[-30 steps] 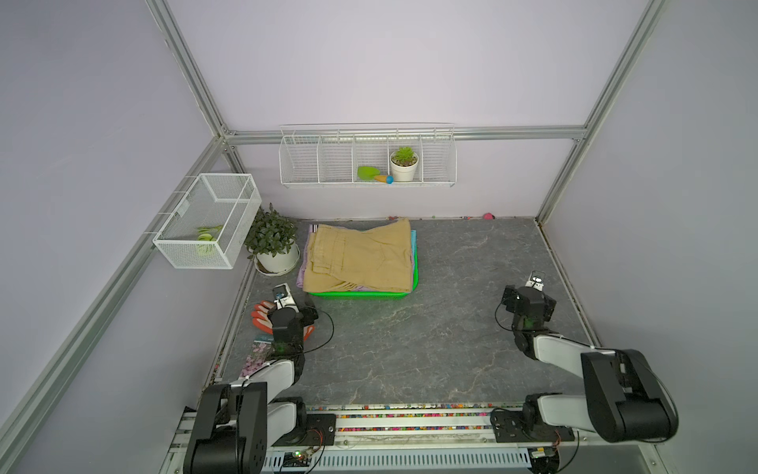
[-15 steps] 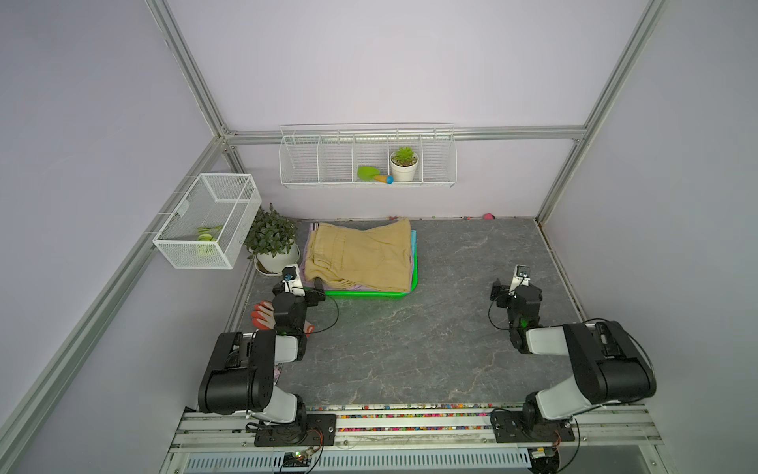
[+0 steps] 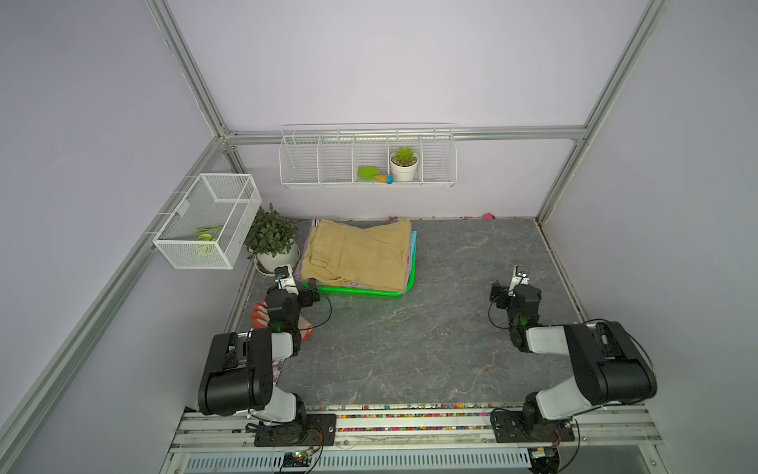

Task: Put the folded long pants in the basket
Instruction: Reset both arms

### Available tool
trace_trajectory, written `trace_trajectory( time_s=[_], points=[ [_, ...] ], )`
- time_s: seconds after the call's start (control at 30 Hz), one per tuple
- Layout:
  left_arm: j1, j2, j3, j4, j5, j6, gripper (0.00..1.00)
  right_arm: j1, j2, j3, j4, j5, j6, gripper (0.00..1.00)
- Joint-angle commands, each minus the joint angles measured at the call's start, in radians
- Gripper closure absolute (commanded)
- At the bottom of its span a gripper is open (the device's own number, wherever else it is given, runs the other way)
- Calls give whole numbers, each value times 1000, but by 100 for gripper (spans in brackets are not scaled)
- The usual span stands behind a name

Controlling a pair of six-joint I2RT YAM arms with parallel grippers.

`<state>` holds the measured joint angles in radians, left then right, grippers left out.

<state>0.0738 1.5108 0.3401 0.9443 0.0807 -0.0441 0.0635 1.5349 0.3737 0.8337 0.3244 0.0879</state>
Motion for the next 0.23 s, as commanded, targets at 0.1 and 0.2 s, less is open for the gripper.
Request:
trace_trajectory(
  time_s=[0.1, 0.2],
  points=[
    [0, -1, 17, -31, 10, -4, 0, 9, -13, 24, -18, 20, -4, 1],
    [0, -1, 19, -31, 9, -3, 0, 9, -15, 20, -8, 21, -7, 1]
  ],
)
